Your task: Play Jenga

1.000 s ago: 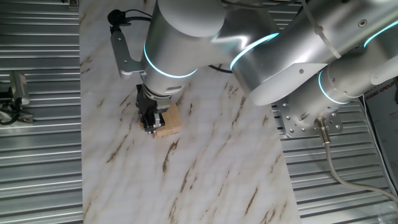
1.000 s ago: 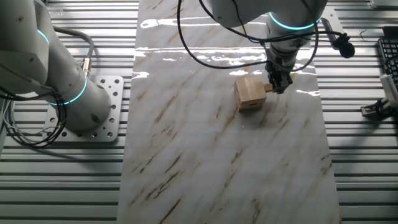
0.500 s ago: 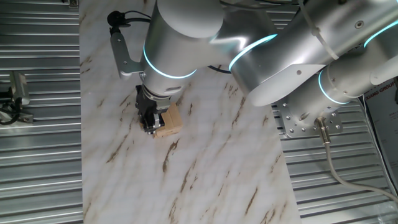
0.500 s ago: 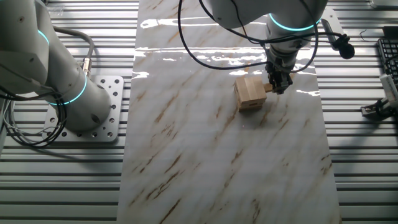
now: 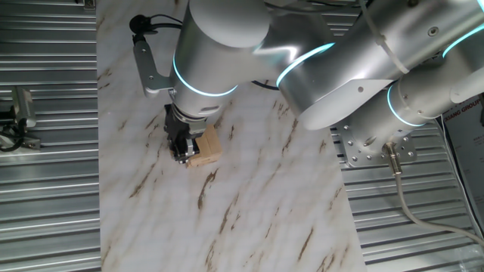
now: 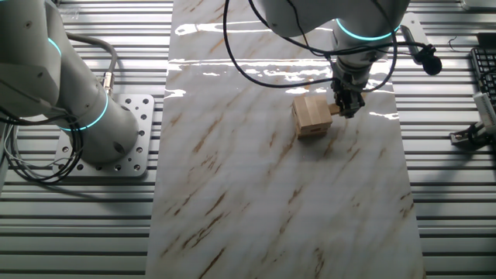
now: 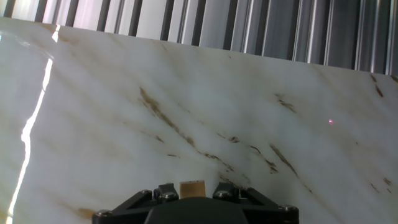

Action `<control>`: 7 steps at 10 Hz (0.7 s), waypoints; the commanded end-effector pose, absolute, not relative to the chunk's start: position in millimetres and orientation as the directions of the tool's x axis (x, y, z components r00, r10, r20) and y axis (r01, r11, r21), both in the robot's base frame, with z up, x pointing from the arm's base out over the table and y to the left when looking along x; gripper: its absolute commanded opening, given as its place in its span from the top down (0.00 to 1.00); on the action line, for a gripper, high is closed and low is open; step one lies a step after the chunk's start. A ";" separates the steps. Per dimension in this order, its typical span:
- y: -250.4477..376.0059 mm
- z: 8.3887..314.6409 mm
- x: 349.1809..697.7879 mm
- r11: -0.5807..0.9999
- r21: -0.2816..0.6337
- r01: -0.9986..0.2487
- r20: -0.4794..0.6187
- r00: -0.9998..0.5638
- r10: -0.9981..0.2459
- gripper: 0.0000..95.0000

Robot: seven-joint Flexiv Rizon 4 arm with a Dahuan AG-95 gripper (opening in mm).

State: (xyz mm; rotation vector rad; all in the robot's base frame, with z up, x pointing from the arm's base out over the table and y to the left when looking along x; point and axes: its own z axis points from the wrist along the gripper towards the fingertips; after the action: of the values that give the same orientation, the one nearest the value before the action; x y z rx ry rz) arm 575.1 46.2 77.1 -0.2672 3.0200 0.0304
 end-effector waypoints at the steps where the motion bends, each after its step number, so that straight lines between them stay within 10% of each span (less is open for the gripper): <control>1: 46.5 76.8 574.7 0.985 0.013 -0.174 -0.096 -0.981 -0.172 0.60; 7: 46.7 72.8 575.7 0.984 0.011 -0.177 -0.094 -0.980 -0.175 0.60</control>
State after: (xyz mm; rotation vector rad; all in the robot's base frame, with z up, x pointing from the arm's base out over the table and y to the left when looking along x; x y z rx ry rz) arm 575.3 46.7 72.4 -0.2705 3.0363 0.0292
